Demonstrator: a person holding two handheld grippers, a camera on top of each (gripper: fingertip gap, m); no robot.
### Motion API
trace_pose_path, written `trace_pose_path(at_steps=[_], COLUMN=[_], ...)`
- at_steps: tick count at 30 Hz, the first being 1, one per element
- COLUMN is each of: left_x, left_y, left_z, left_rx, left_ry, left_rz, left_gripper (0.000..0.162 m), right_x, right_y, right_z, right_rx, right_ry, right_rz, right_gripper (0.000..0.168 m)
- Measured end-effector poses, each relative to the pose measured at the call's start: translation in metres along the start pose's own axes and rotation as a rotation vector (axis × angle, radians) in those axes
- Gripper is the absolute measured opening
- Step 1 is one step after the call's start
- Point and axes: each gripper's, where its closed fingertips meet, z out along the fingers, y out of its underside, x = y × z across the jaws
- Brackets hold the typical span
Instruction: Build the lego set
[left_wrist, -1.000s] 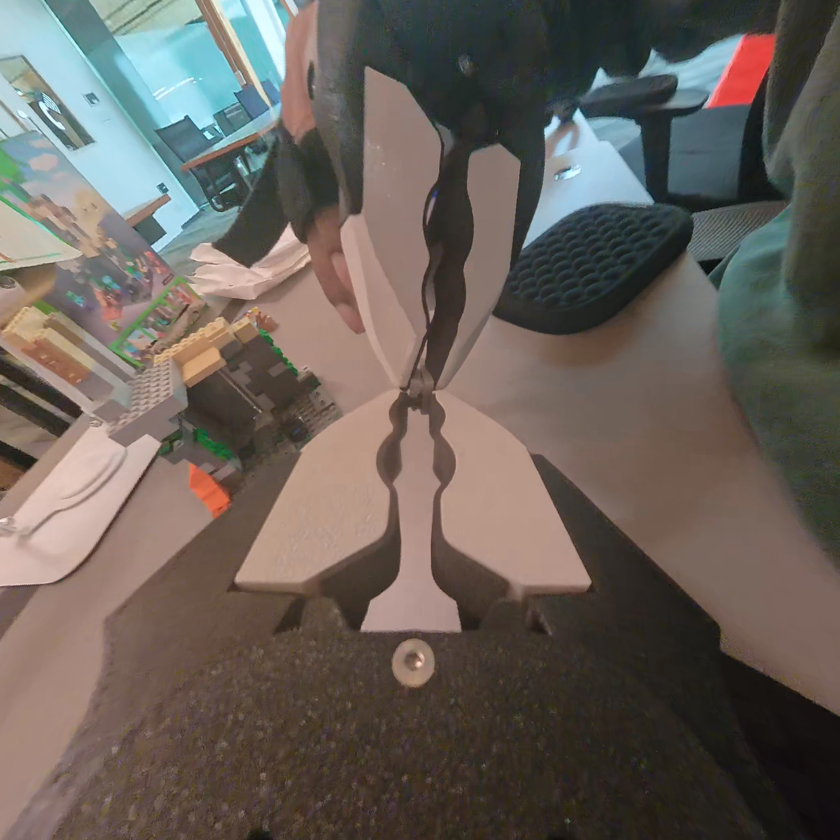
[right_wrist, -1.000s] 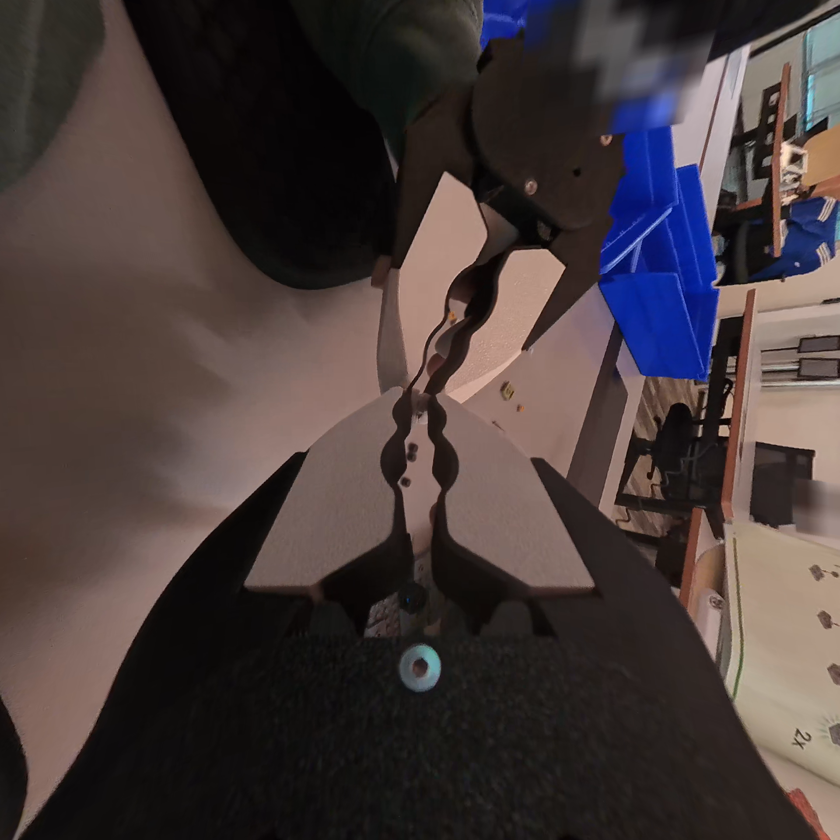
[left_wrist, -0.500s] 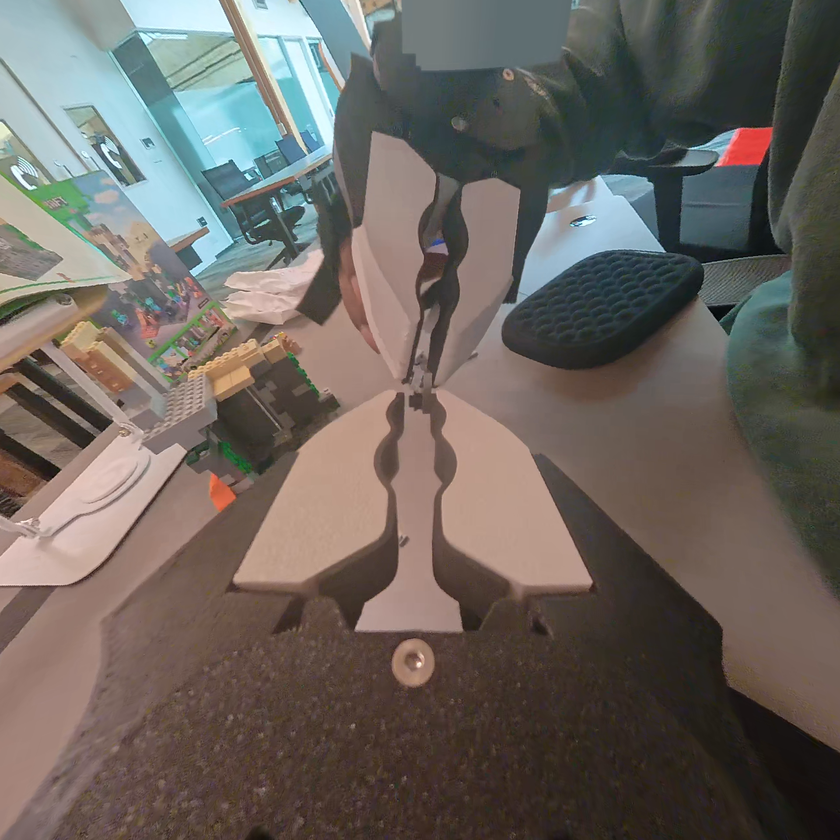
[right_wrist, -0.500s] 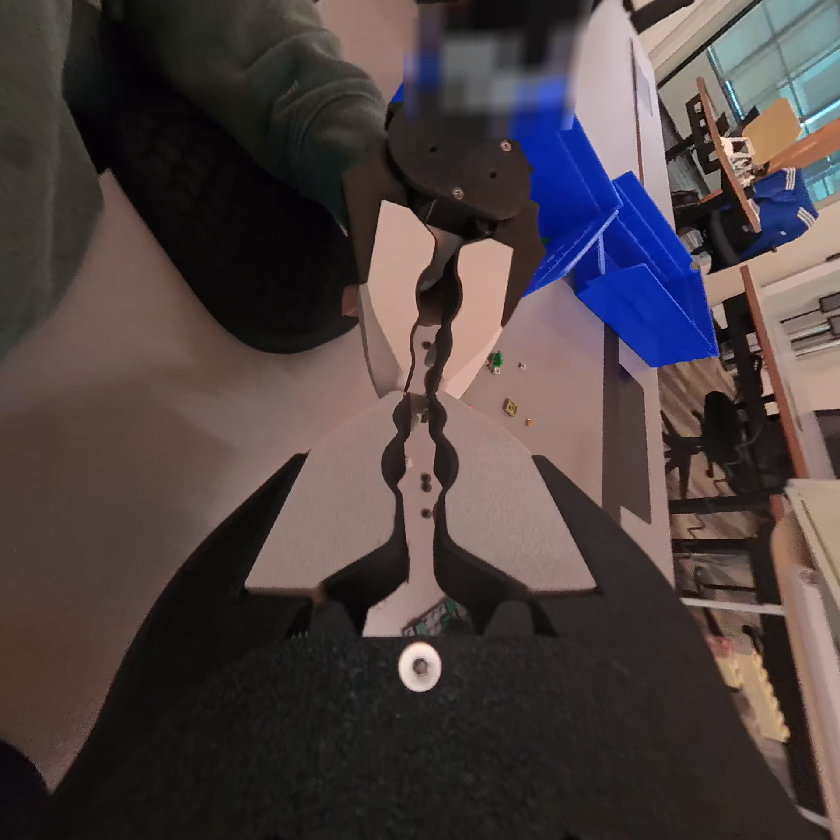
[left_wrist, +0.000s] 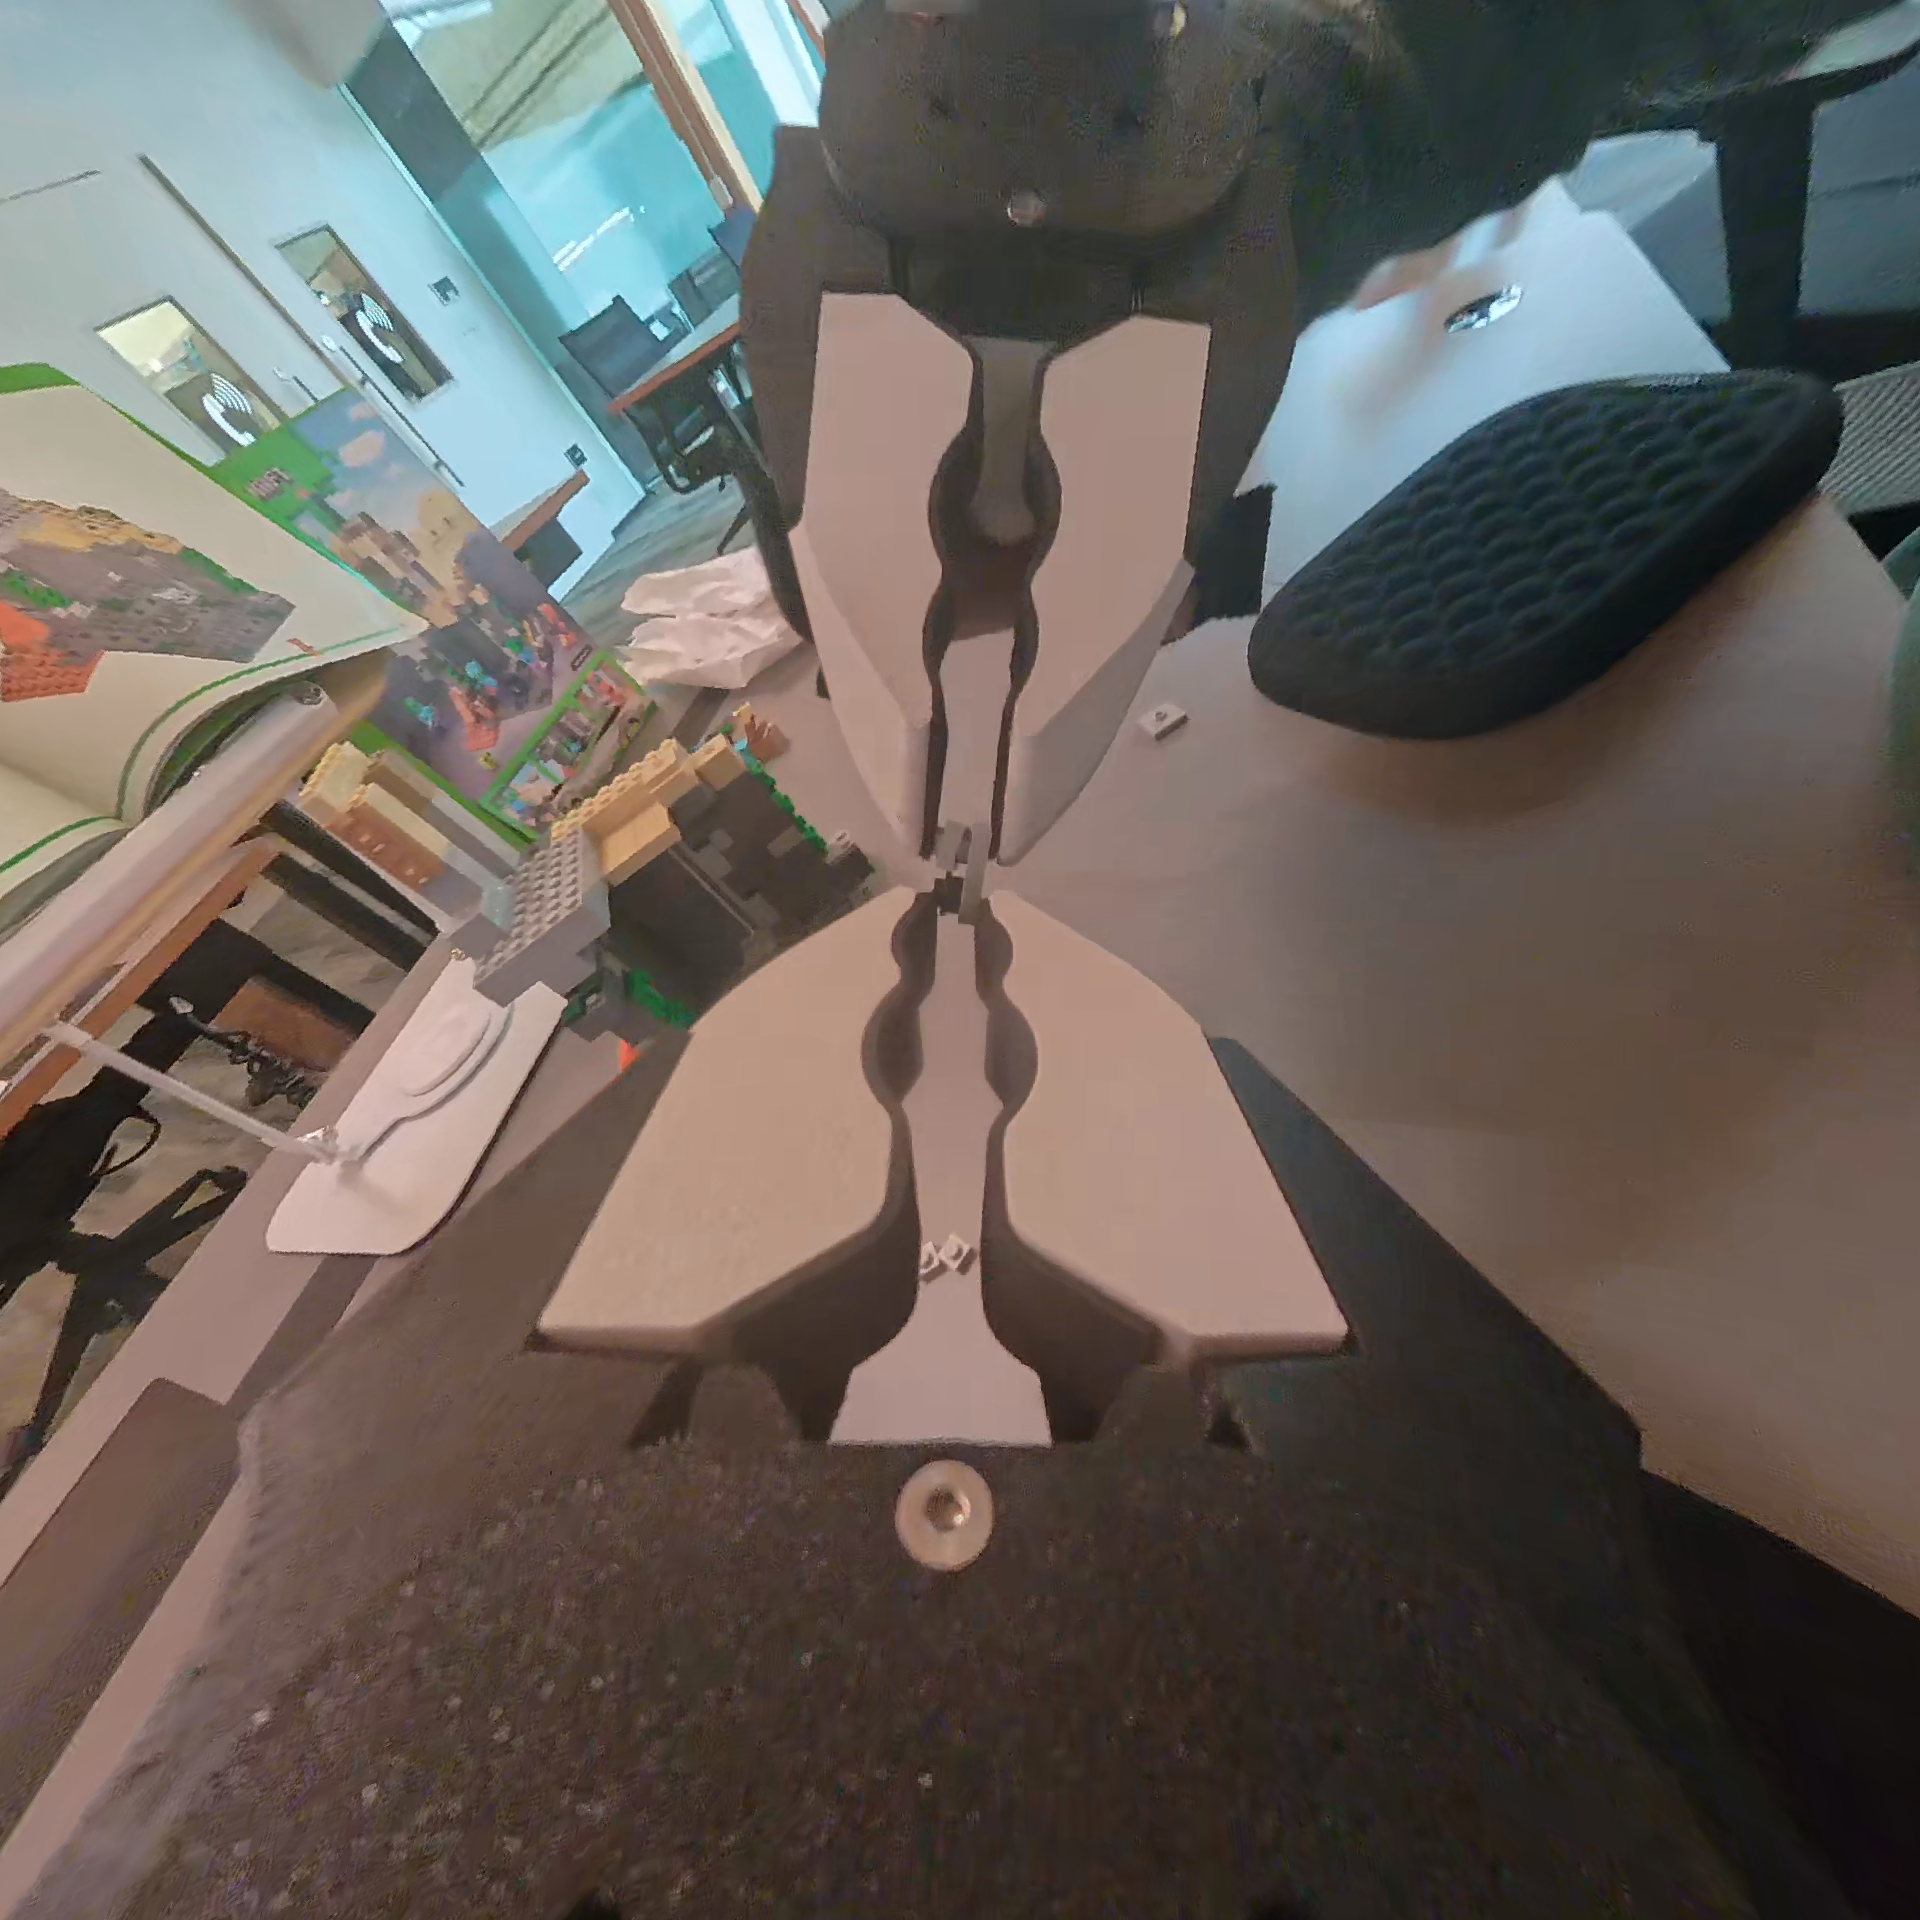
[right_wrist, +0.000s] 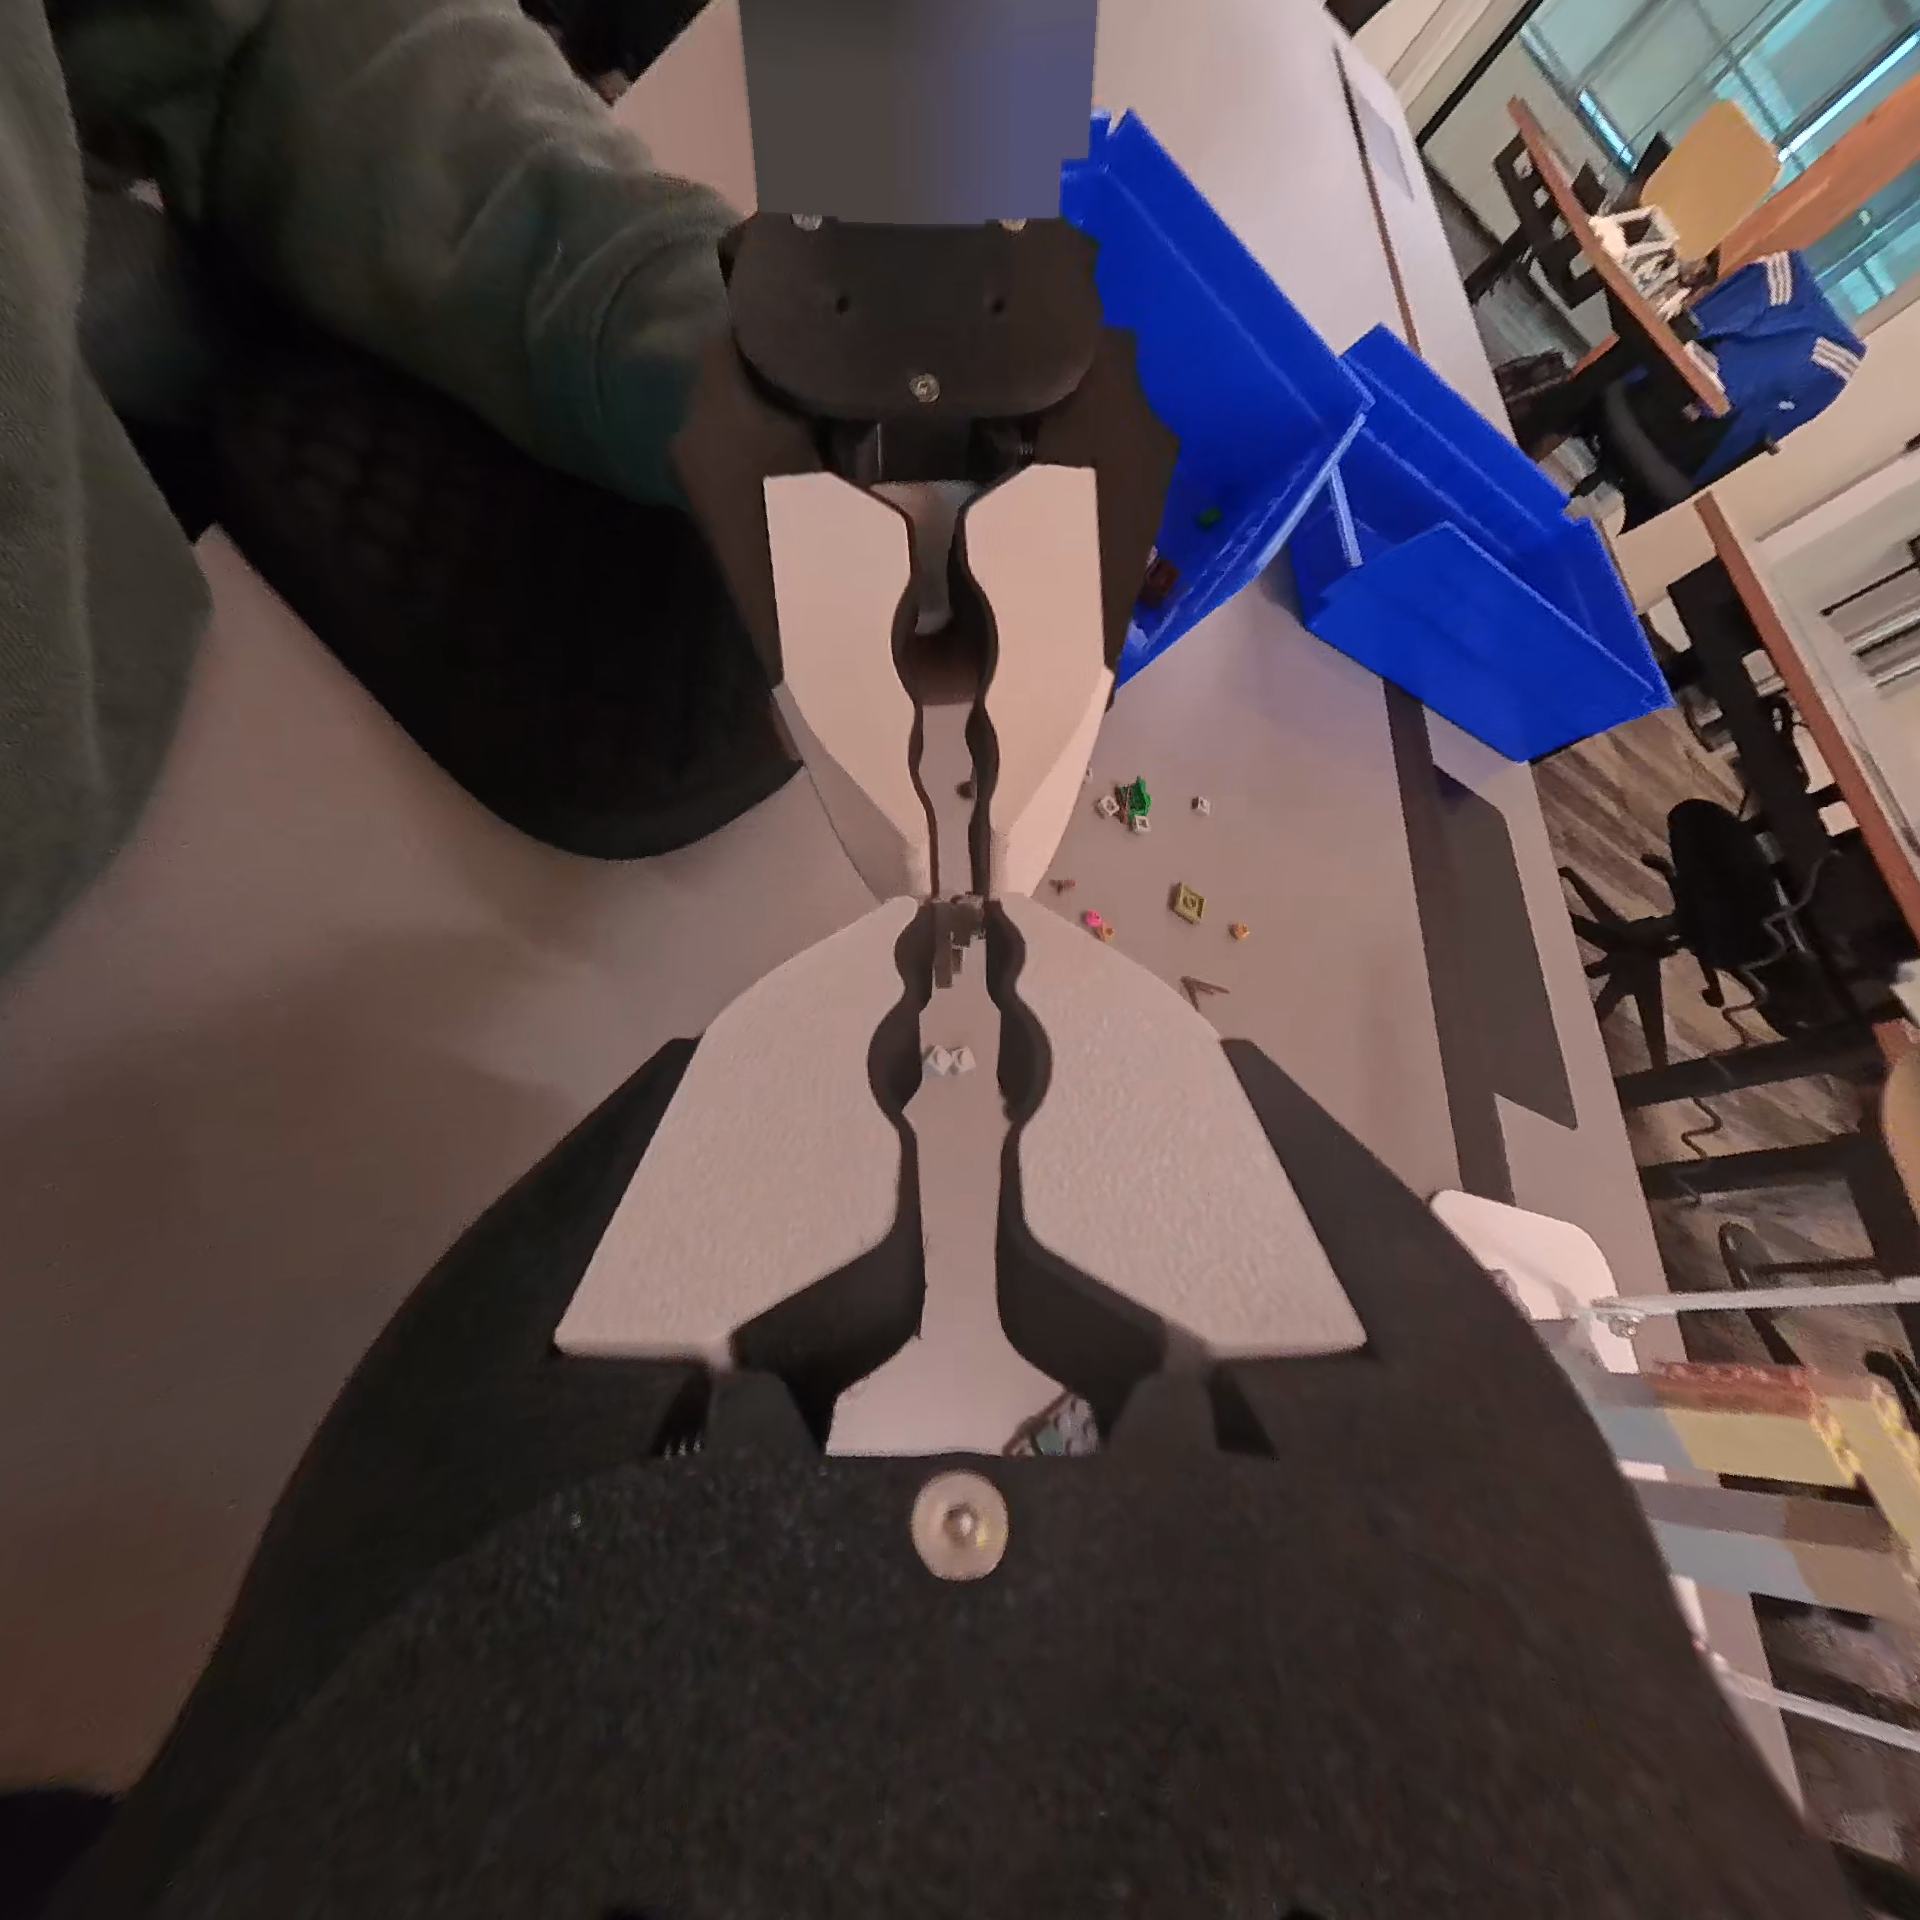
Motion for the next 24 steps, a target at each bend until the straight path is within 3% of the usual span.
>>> trace_pose_path(at_steps=[13, 20, 24], left_x=[0.007, 0.012, 0.008], left_y=[0.016, 0.018, 0.018], left_z=[0.006, 0.008, 0.007], left_rx=[-0.151, -0.141, -0.101], left_ry=[0.014, 0.064, 0.034], left_rz=[0.003, -0.062, 0.013], left_gripper=[0.006, 0.007, 0.007], right_x=[-0.009, -0.012, -0.009], right_y=[0.015, 0.019, 0.017], right_z=[0.008, 0.007, 0.008], right_rx=[-0.167, -0.138, -0.095], right_ry=[-0.028, -0.051, -0.046], right_rz=[-0.099, 0.030, 0.099], right_gripper=[0.007, 0.007, 0.008])
